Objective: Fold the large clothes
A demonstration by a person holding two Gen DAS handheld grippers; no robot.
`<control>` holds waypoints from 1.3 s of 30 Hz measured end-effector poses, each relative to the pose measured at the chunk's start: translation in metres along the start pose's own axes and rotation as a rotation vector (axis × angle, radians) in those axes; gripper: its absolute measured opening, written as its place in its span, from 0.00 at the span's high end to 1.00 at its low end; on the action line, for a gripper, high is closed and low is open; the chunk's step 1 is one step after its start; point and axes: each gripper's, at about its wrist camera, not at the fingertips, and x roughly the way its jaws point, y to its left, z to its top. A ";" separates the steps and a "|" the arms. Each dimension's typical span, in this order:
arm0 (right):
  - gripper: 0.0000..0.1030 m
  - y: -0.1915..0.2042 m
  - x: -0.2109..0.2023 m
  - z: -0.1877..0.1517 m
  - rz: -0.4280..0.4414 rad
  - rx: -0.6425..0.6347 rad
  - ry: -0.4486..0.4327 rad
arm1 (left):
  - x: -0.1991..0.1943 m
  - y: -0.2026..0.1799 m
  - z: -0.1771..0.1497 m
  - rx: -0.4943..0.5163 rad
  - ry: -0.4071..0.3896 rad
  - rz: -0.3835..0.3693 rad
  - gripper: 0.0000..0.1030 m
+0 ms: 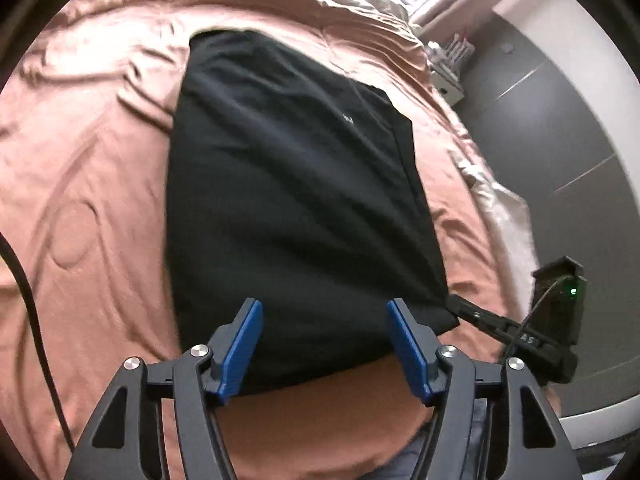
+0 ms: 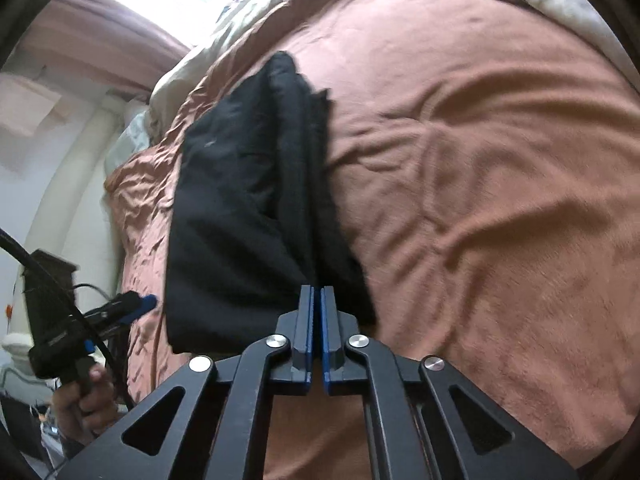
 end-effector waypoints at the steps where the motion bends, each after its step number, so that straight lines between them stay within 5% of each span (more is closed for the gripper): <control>1: 1.00 -0.006 0.000 -0.002 -0.016 0.012 -0.002 | -0.002 -0.001 0.001 0.015 -0.015 0.020 0.36; 7: 1.00 -0.002 -0.015 -0.005 0.033 -0.005 -0.013 | -0.002 0.027 0.001 0.001 -0.041 0.138 0.36; 13: 0.96 0.022 -0.034 0.007 -0.006 -0.053 -0.058 | 0.007 0.062 -0.004 -0.113 -0.007 0.108 0.36; 15: 0.68 0.031 -0.032 0.008 -0.005 -0.070 -0.059 | 0.012 0.066 -0.007 -0.124 0.006 0.096 0.36; 16: 0.36 0.035 -0.030 0.008 0.003 -0.078 -0.060 | 0.015 0.066 -0.008 -0.128 0.009 0.090 0.36; 17: 0.27 0.041 -0.030 0.009 0.011 -0.088 -0.073 | 0.016 0.066 -0.009 -0.131 0.011 0.084 0.36; 39: 0.27 0.093 0.089 0.135 -0.142 -0.190 0.033 | 0.046 0.087 0.086 -0.146 -0.046 0.059 0.35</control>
